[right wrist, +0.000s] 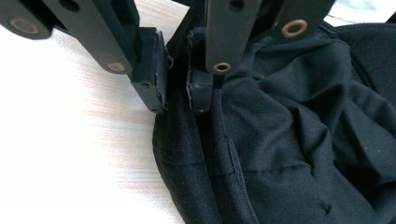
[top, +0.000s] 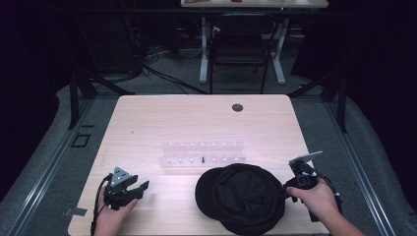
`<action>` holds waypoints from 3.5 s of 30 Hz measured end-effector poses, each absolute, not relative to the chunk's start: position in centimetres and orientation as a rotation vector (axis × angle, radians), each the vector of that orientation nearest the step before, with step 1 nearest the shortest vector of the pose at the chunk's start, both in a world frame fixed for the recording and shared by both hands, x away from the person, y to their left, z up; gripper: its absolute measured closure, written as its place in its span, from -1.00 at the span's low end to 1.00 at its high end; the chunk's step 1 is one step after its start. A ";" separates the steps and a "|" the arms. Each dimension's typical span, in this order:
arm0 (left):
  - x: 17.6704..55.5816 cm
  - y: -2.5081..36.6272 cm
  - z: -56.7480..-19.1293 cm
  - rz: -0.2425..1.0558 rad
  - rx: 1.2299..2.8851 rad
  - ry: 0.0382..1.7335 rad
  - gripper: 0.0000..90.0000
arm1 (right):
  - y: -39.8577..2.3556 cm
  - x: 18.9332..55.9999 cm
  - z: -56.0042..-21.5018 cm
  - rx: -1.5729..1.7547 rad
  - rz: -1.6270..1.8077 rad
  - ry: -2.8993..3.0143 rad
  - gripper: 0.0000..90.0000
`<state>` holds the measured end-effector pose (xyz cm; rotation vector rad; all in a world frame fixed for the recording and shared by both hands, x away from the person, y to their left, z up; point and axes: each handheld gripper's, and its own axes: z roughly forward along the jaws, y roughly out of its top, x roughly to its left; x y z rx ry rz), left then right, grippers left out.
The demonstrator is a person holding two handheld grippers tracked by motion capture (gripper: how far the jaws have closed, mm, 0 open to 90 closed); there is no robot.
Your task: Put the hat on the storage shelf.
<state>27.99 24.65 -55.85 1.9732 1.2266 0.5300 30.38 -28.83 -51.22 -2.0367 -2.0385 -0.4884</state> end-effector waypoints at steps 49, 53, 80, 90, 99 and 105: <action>28.0 24.7 -55.9 0.529 1.975 1.233 0.09 | -29.5 30.8 -41.9 -1.799 -0.798 -1.914 0.96; 28.0 24.7 -55.9 0.530 1.975 1.234 0.09 | -29.2 30.7 -41.1 -1.789 -0.833 -1.896 0.96; 28.0 24.7 -55.8 0.532 1.973 1.234 0.09 | -28.9 30.7 -36.8 -1.712 -0.928 -1.876 0.97; 28.0 24.7 -55.9 0.533 1.972 1.233 0.09 | -29.2 30.6 -34.5 -1.718 -0.963 -1.876 0.97; 28.1 24.7 -55.9 0.530 1.973 1.235 0.09 | -29.9 30.6 -33.1 -1.744 -1.008 -1.862 0.97; 28.1 24.6 -55.9 0.530 1.974 1.235 0.09 | -30.3 30.8 -32.8 -1.752 -1.027 -1.847 0.97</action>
